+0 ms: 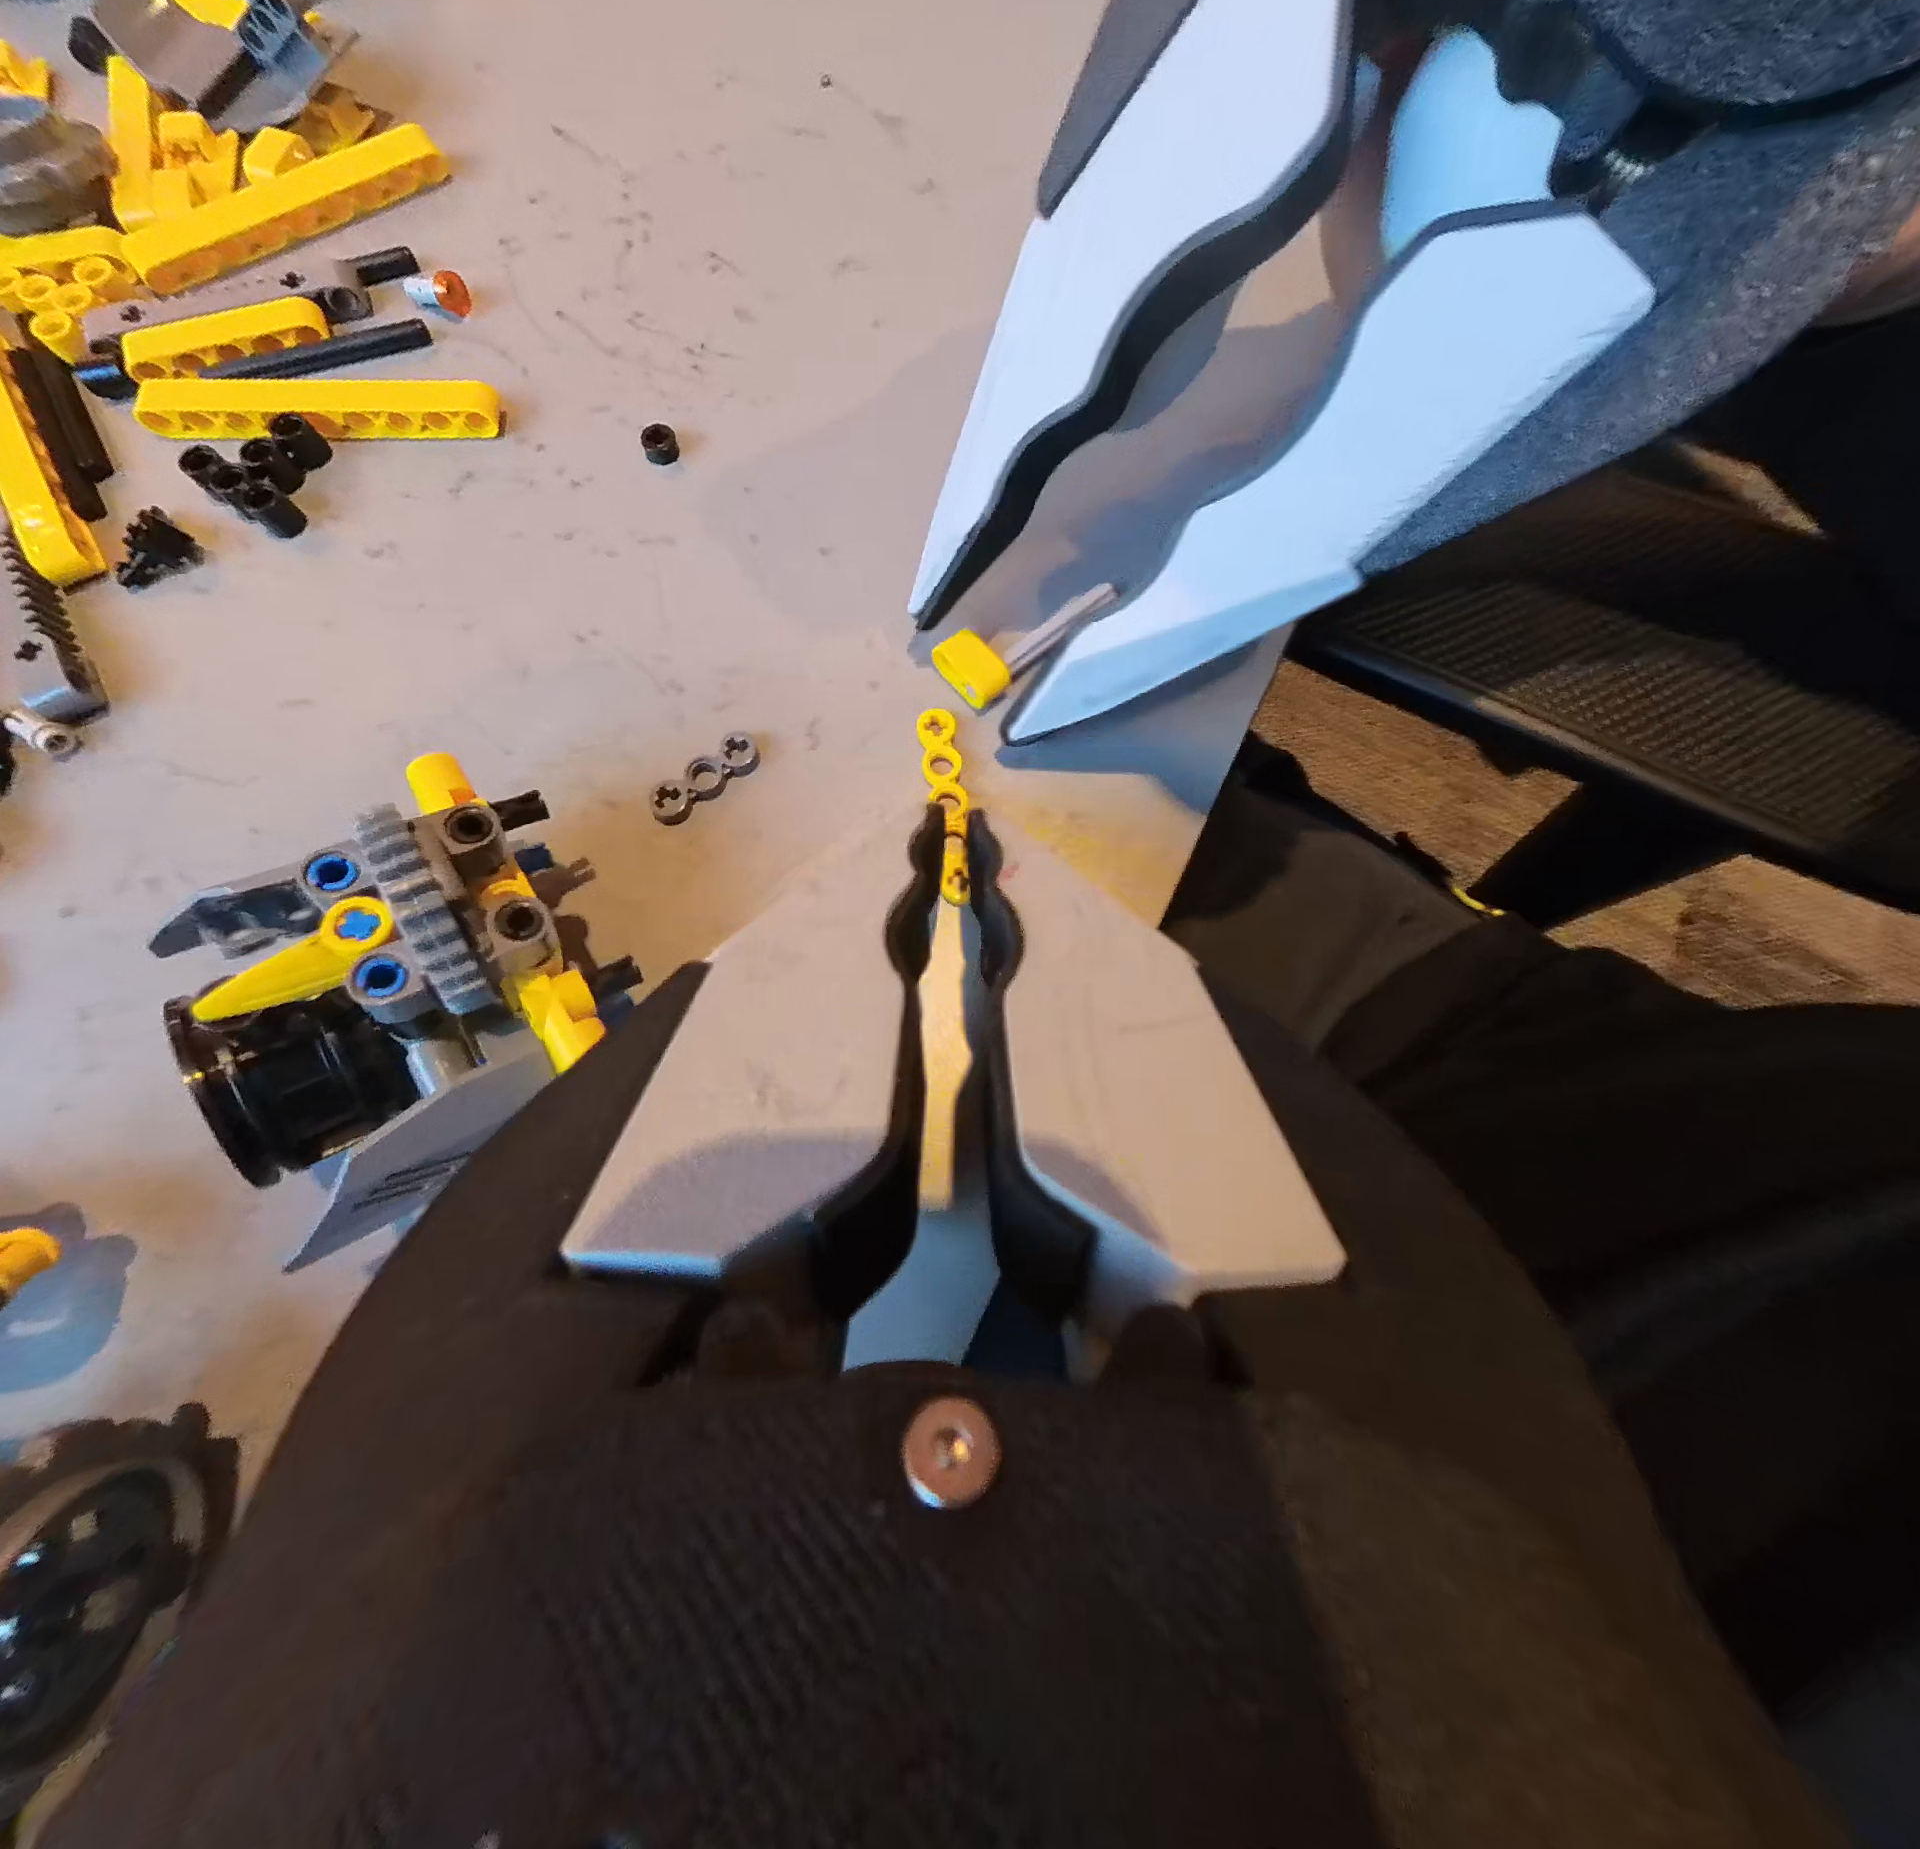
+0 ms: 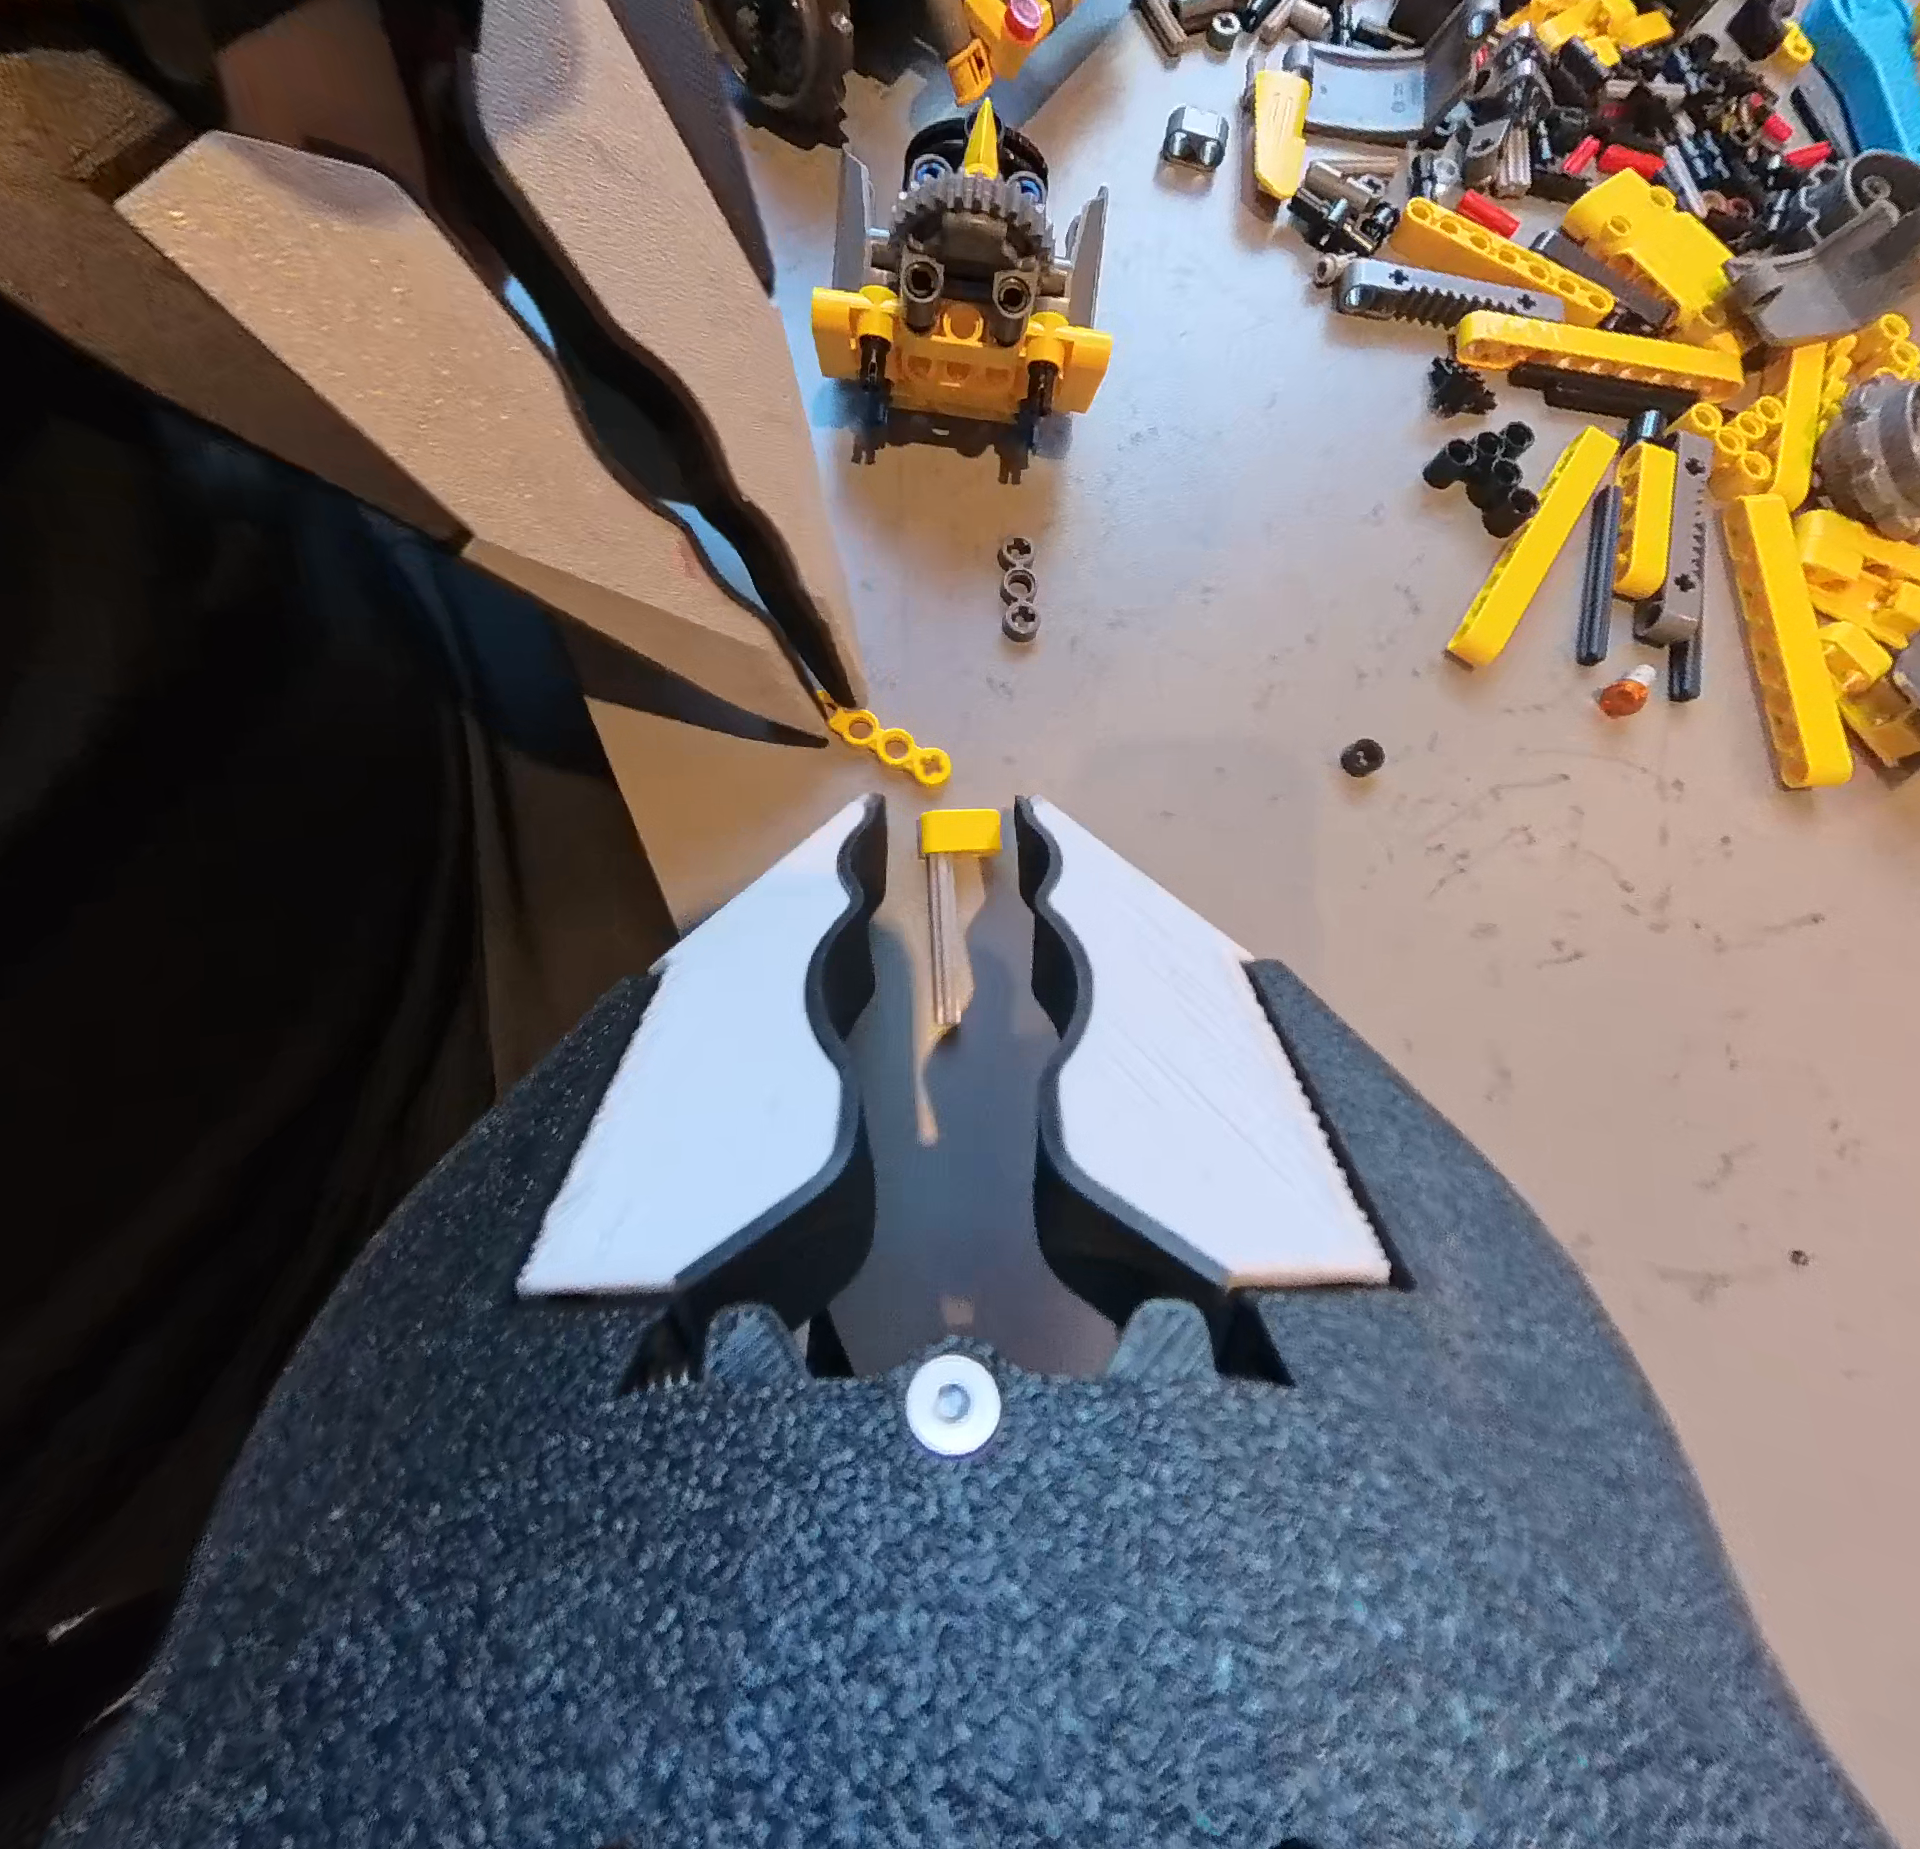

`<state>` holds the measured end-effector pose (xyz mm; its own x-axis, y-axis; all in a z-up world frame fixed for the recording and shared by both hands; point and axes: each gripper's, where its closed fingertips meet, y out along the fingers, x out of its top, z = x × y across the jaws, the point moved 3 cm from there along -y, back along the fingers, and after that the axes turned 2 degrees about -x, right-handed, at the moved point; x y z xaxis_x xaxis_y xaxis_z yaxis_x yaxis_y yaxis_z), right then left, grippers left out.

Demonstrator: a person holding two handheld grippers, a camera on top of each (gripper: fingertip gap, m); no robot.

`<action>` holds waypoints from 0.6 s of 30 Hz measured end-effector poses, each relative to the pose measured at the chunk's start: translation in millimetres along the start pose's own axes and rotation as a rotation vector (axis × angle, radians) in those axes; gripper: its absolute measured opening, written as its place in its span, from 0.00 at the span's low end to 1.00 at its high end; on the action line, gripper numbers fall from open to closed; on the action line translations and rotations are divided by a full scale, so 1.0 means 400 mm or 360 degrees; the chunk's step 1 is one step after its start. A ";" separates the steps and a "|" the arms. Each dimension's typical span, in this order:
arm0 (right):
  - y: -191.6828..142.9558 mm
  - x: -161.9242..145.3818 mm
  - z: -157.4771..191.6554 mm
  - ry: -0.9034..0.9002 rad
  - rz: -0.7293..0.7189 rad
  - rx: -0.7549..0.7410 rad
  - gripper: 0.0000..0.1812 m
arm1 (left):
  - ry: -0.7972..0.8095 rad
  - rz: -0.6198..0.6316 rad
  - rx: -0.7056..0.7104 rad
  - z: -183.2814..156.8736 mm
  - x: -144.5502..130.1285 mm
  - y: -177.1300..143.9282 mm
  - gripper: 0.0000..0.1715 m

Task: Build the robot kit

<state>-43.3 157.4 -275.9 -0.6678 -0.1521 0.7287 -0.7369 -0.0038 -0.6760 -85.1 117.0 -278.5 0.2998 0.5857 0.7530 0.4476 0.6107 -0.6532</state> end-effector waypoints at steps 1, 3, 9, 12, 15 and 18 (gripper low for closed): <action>-0.002 0.001 0.001 -0.0013 -0.0011 0.0002 0.14 | -0.0041 -0.0009 -0.0030 -0.001 0.001 0.000 0.00; -0.004 -0.001 -0.002 -0.0030 -0.0012 -0.0009 0.14 | -0.0150 -0.0023 -0.0108 -0.004 0.002 0.002 0.00; -0.015 -0.005 -0.004 -0.0107 0.0008 -0.0040 0.15 | -0.0215 -0.0050 -0.0123 0.004 0.002 -0.004 0.00; -0.036 -0.001 -0.009 -0.0099 -0.0043 -0.0043 0.16 | -0.0151 -0.0090 -0.0135 -0.010 0.020 -0.021 0.01; -0.046 -0.004 -0.012 -0.0080 -0.0056 -0.0028 0.16 | 0.0007 -0.0095 -0.0126 -0.022 0.039 -0.031 0.06; -0.038 -0.013 -0.013 -0.0093 -0.0020 -0.0019 0.16 | 0.0141 0.0047 -0.0087 -0.013 0.027 -0.013 0.10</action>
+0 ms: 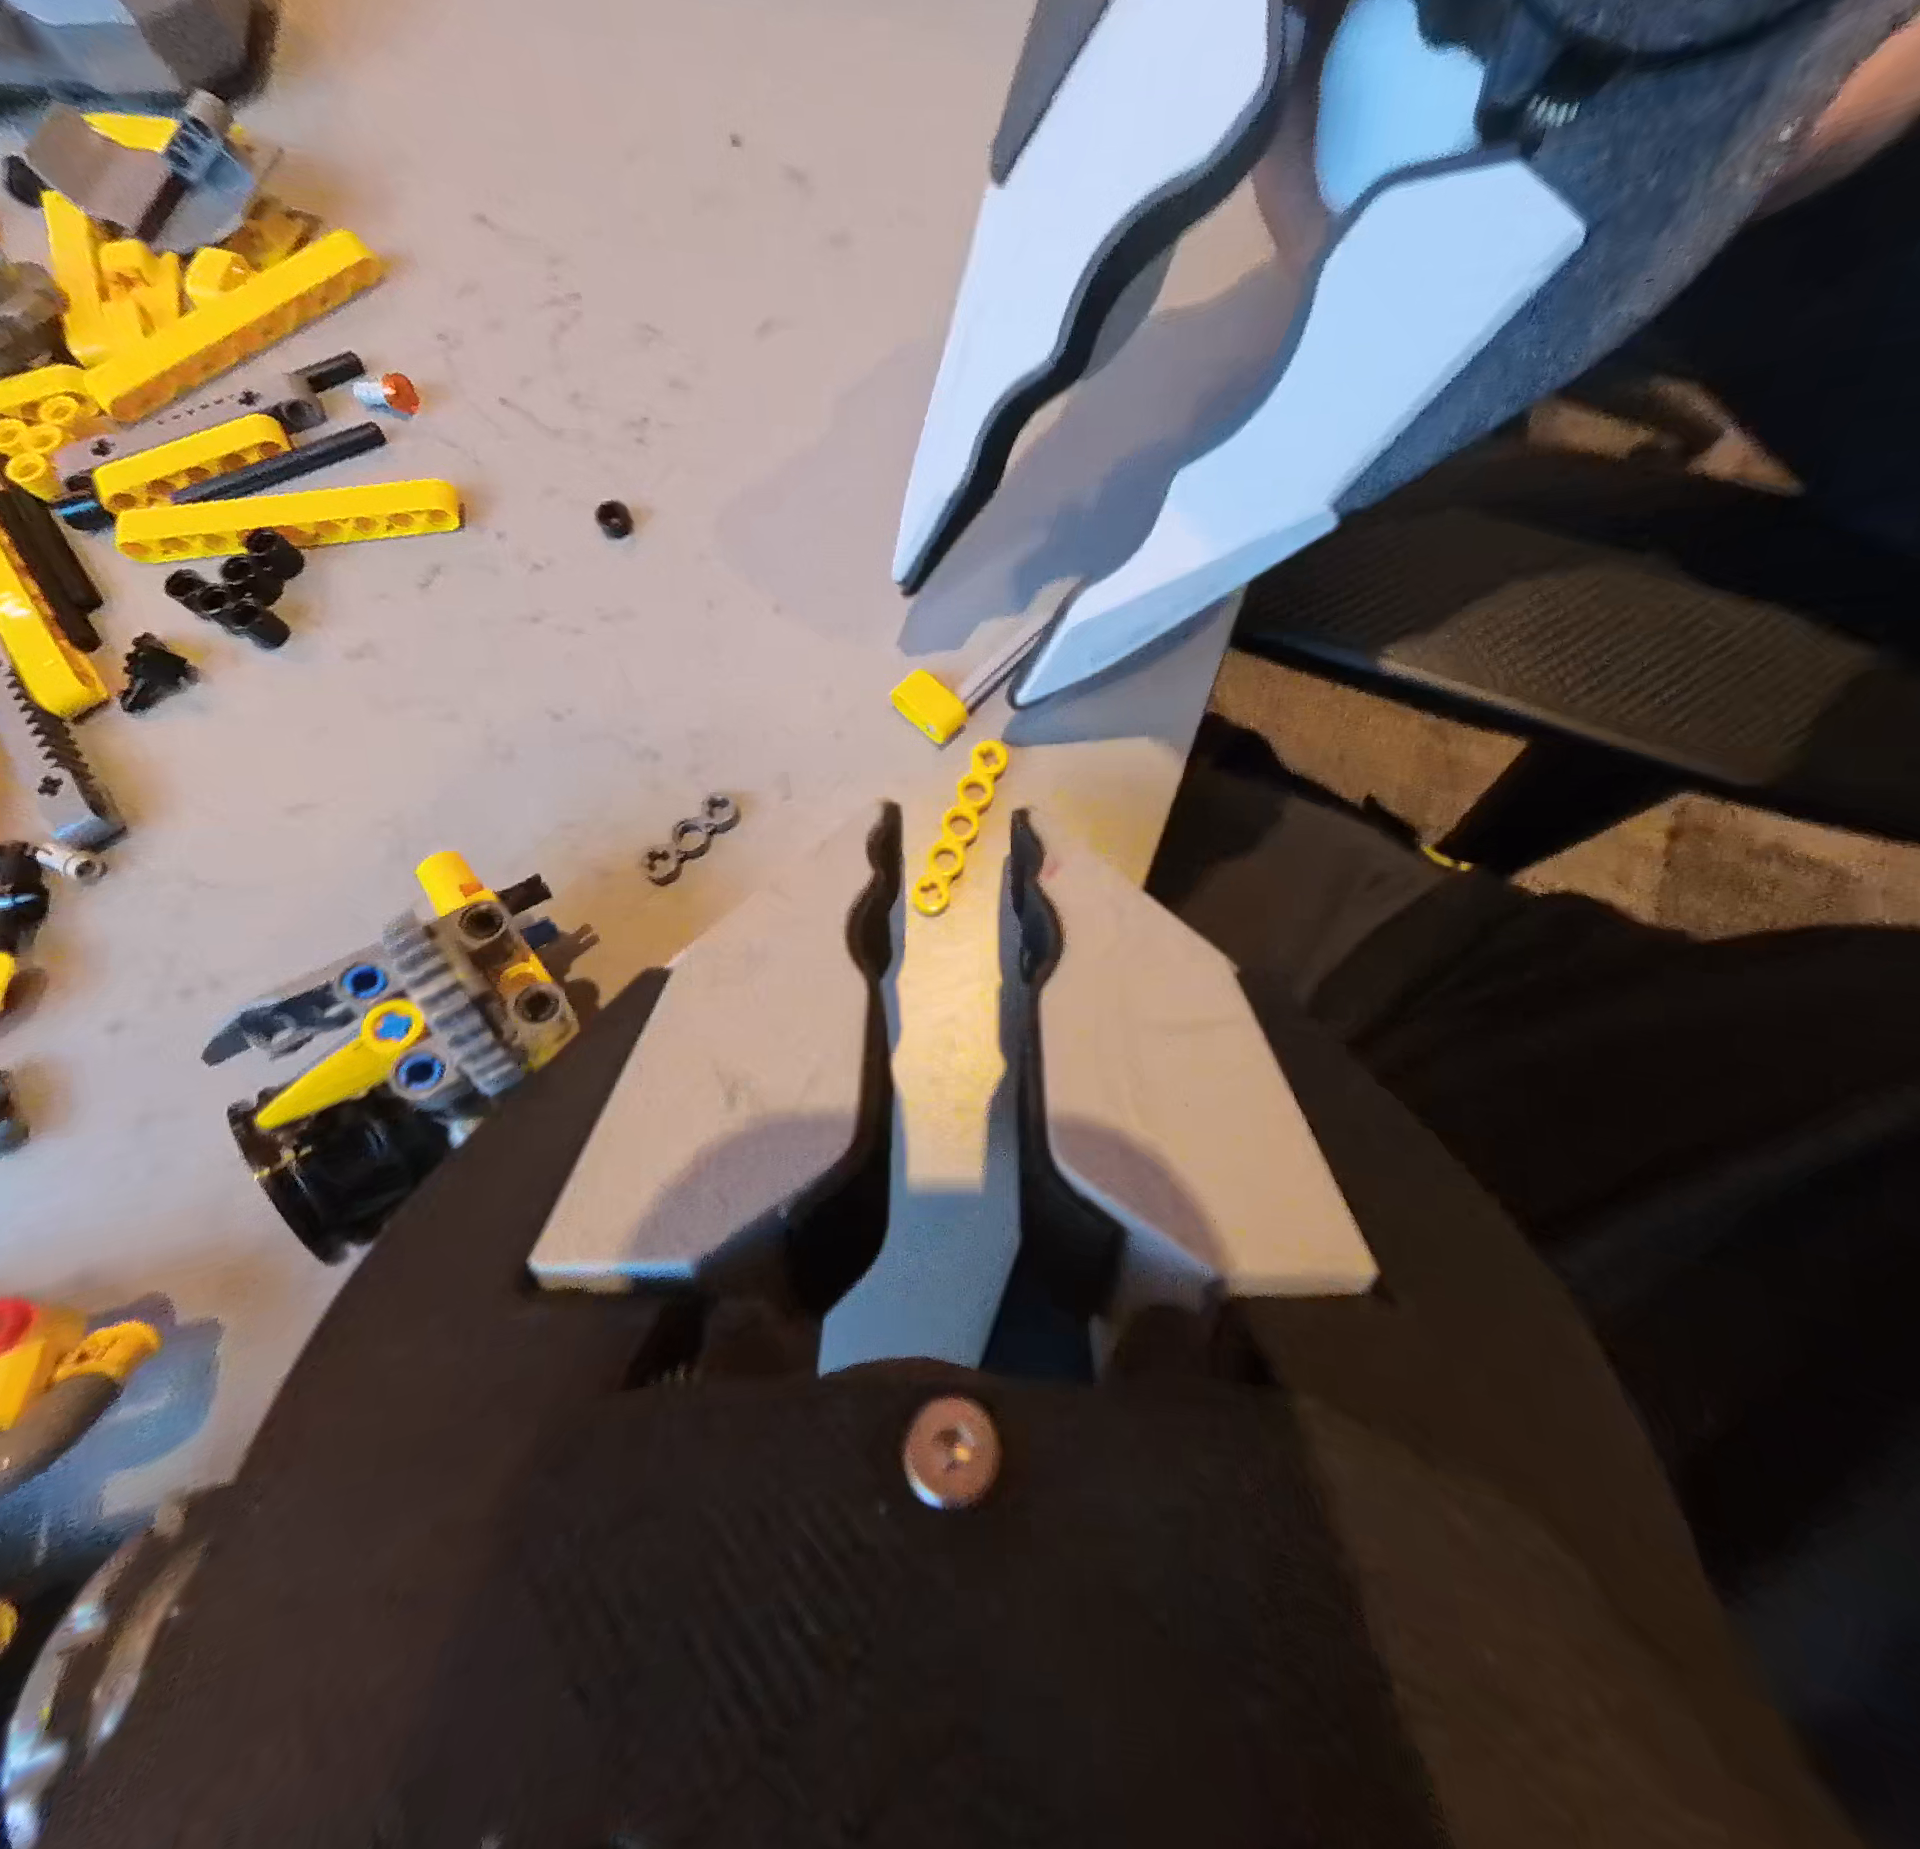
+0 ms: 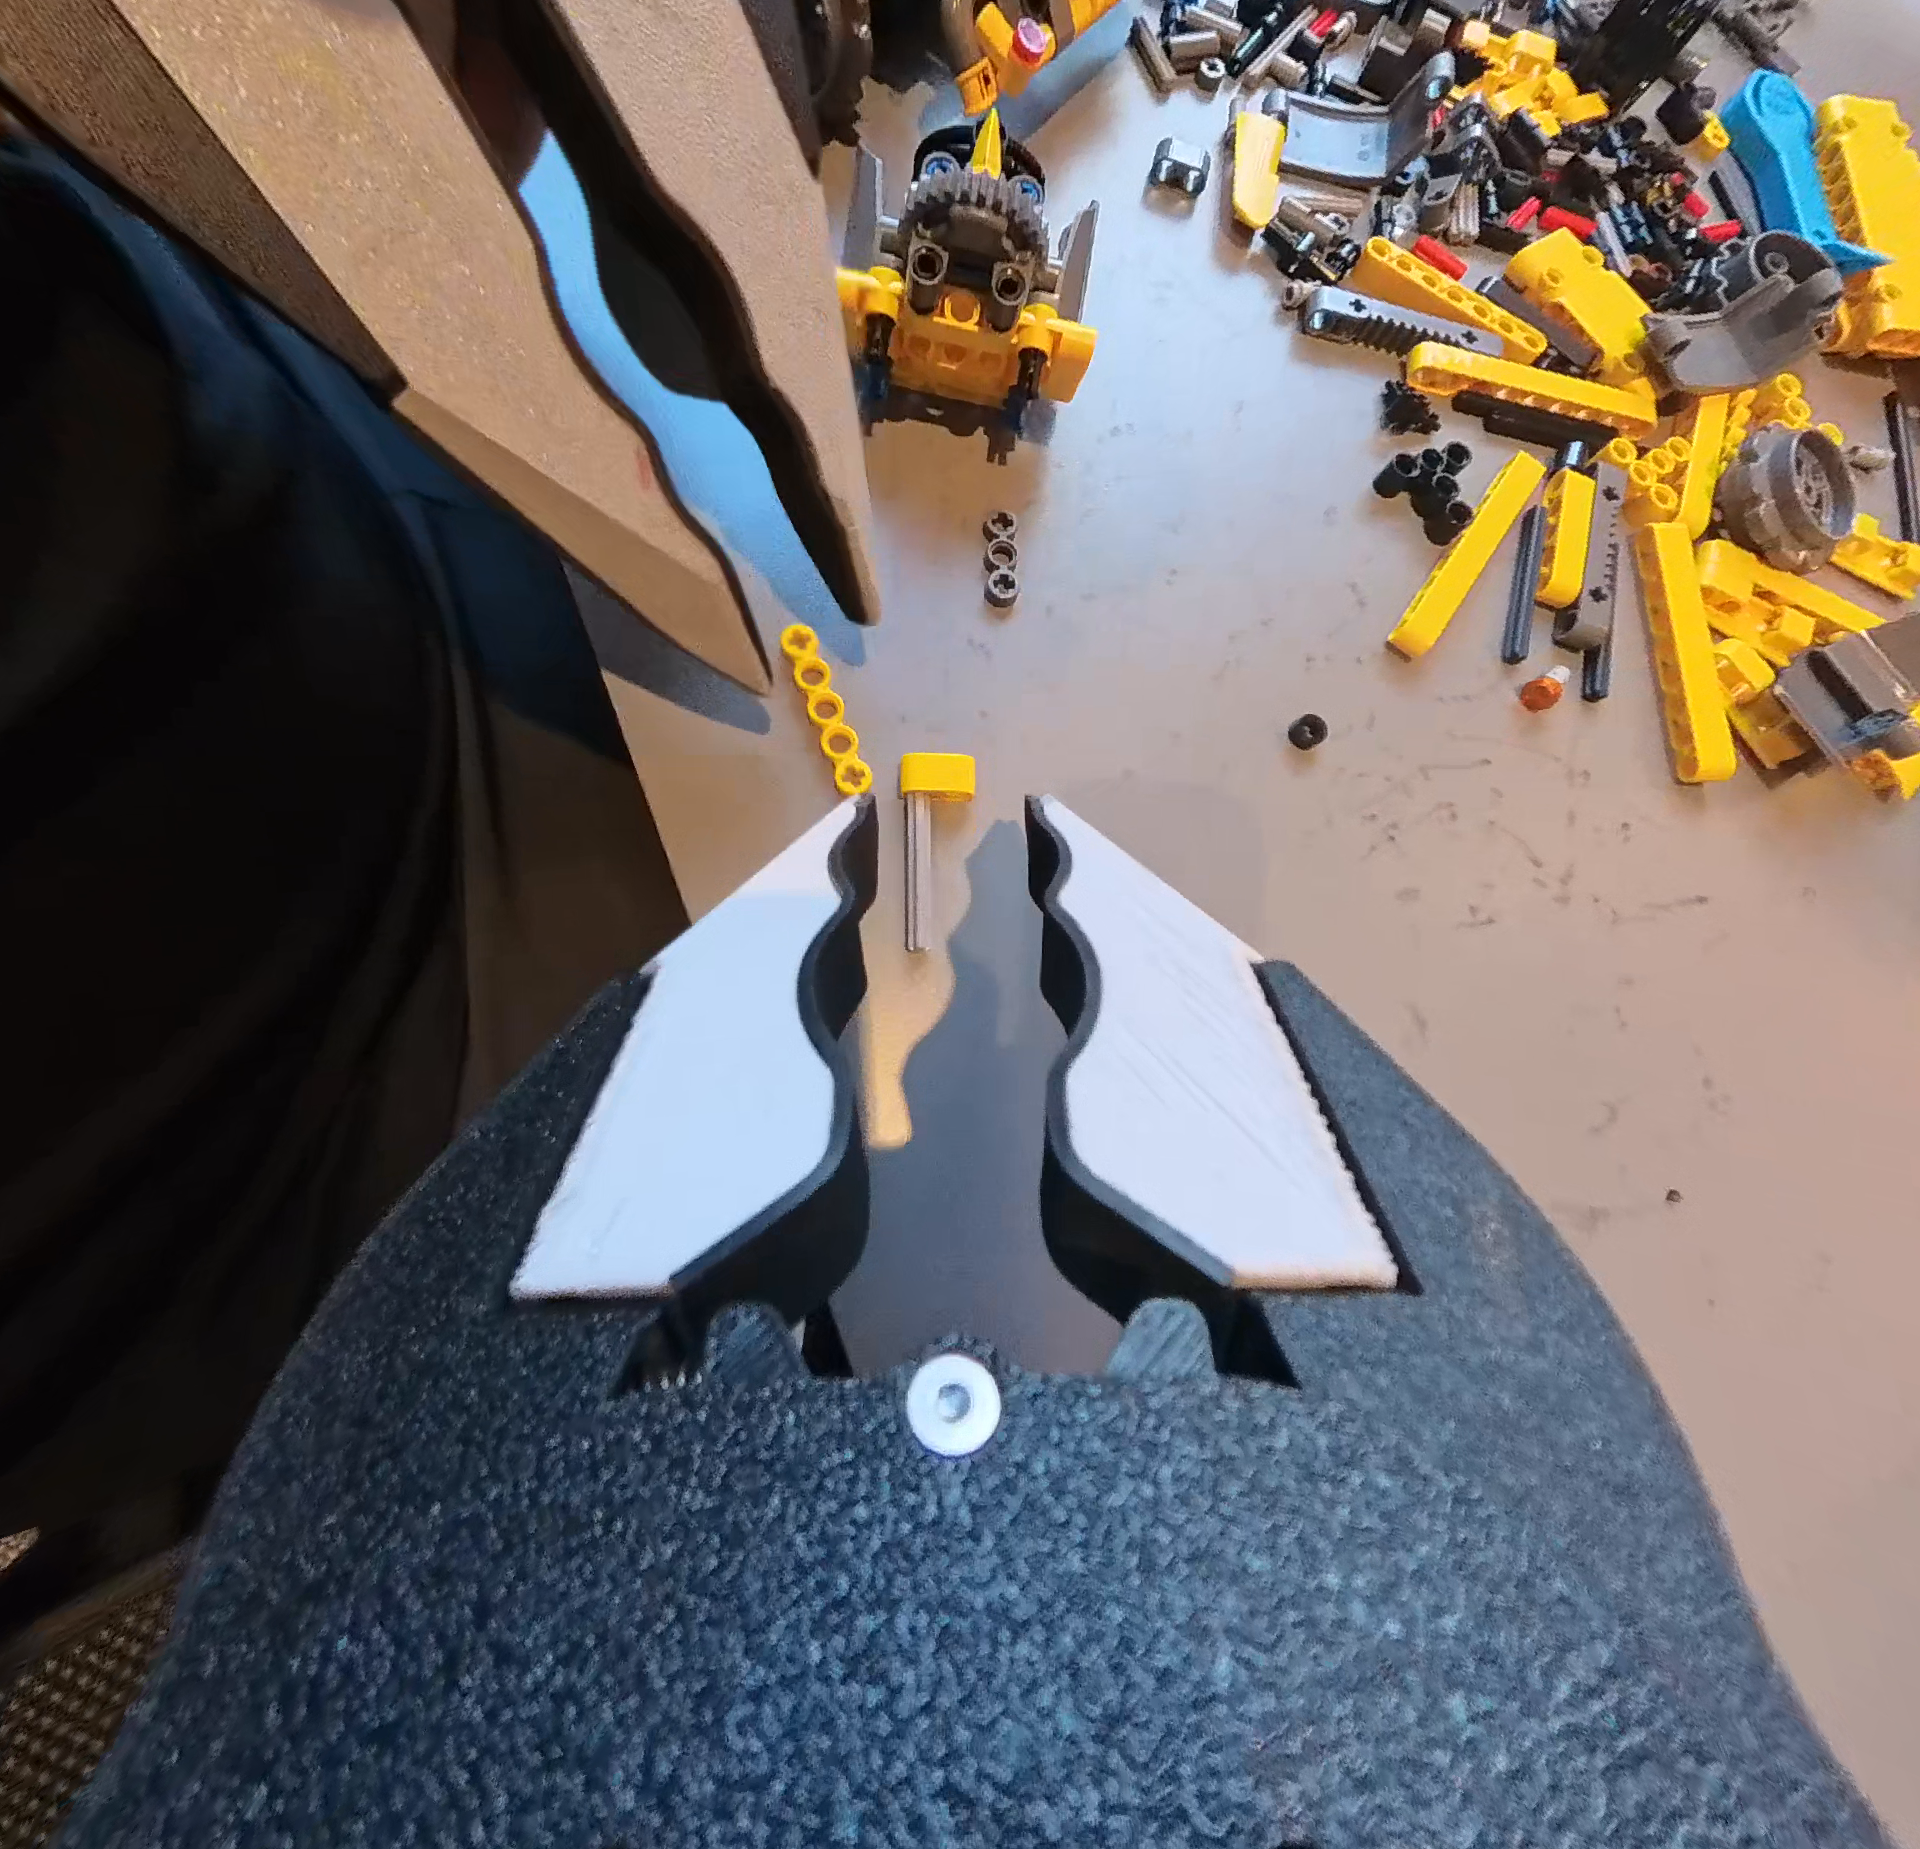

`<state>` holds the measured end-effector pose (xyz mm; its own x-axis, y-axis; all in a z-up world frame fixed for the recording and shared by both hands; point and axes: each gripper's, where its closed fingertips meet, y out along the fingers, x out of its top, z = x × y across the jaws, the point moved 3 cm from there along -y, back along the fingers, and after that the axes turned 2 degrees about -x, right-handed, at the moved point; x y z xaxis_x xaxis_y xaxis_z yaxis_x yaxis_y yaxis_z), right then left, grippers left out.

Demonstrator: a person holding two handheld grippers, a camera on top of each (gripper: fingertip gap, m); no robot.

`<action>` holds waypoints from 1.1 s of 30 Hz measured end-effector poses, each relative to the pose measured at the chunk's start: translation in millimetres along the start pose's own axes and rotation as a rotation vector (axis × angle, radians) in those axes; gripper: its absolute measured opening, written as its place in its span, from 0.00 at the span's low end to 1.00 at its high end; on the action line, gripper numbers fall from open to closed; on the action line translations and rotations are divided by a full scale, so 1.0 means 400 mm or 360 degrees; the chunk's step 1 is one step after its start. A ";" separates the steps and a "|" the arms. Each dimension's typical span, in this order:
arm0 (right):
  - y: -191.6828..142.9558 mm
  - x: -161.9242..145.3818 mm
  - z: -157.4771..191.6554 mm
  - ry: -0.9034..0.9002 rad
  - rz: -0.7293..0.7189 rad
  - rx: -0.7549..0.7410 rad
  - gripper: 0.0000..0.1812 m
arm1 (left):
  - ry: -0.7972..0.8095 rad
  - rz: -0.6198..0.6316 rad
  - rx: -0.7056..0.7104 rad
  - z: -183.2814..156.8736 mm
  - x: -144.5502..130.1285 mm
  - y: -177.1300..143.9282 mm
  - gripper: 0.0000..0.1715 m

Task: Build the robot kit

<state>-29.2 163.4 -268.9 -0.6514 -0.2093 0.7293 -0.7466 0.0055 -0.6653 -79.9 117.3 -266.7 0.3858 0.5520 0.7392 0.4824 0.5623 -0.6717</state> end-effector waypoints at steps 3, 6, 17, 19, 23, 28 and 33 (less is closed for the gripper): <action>0.009 -0.005 -0.003 0.0019 0.0027 0.0020 0.16 | 0.0018 0.0109 -0.0063 -0.006 -0.019 0.017 0.10; 0.011 -0.015 -0.001 0.0034 0.0059 0.0046 0.15 | 0.0009 0.0122 -0.0045 0.000 -0.027 0.020 0.06; 0.008 -0.028 0.024 0.0093 0.0092 0.0144 0.02 | -0.0137 0.0078 -0.0087 -0.015 -0.027 0.020 0.03; 0.006 -0.030 0.019 0.0116 0.0106 0.0130 0.02 | -0.0106 0.0070 -0.0054 -0.013 -0.028 0.018 0.05; -0.006 -0.031 0.012 0.0181 0.0127 0.0124 0.02 | -0.0055 0.0041 0.0001 -0.009 -0.022 0.009 0.08; -0.040 0.008 0.020 0.0317 0.0120 0.0257 0.02 | 0.0249 -0.0045 0.0061 -0.018 0.025 -0.010 0.11; -0.063 0.037 0.032 0.0392 0.0190 0.0368 0.02 | 0.0733 -0.0048 0.0233 -0.035 0.054 -0.001 0.11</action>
